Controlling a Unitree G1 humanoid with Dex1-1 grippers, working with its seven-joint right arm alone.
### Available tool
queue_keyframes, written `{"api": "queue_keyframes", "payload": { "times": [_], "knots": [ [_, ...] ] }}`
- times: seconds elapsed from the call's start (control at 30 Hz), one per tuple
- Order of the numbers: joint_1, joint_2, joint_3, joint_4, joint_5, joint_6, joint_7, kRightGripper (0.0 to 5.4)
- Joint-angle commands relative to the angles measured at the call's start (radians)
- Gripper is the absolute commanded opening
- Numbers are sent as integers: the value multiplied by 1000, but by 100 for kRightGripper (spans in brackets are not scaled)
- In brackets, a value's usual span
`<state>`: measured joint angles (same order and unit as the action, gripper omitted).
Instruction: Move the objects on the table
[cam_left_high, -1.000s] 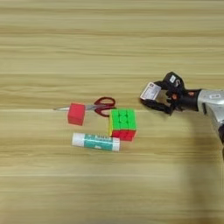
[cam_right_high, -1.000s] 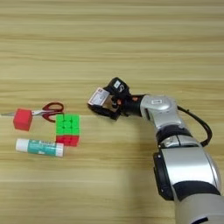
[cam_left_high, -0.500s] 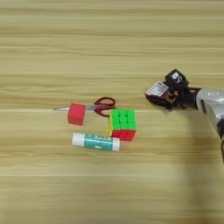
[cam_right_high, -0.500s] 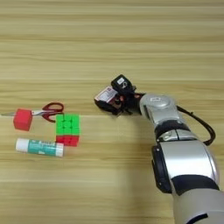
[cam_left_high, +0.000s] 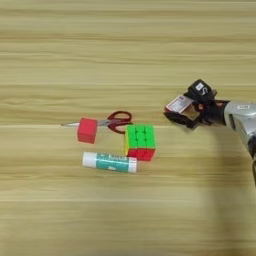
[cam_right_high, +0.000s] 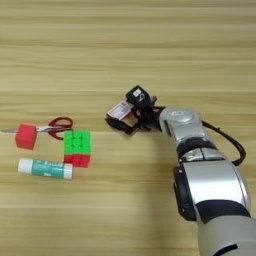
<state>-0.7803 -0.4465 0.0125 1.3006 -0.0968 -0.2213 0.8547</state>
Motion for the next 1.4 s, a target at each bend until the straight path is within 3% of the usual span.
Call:
{"api": "queue_keyframes", "payload": {
  "times": [0.03, 0.5, 0.8, 1.07, 1.4],
  "knots": [
    [-75, -24, -17, -47, 9, -32, -30, 538],
    [-94, -18, -78, -102, 73, -123, 43, 538],
    [-61, -6, -108, -208, 165, -185, 242, 538],
    [-11, 1, -117, -347, 250, -150, 408, 538],
    [124, -18, -70, -605, 330, -57, 609, 538]
  ]
}}
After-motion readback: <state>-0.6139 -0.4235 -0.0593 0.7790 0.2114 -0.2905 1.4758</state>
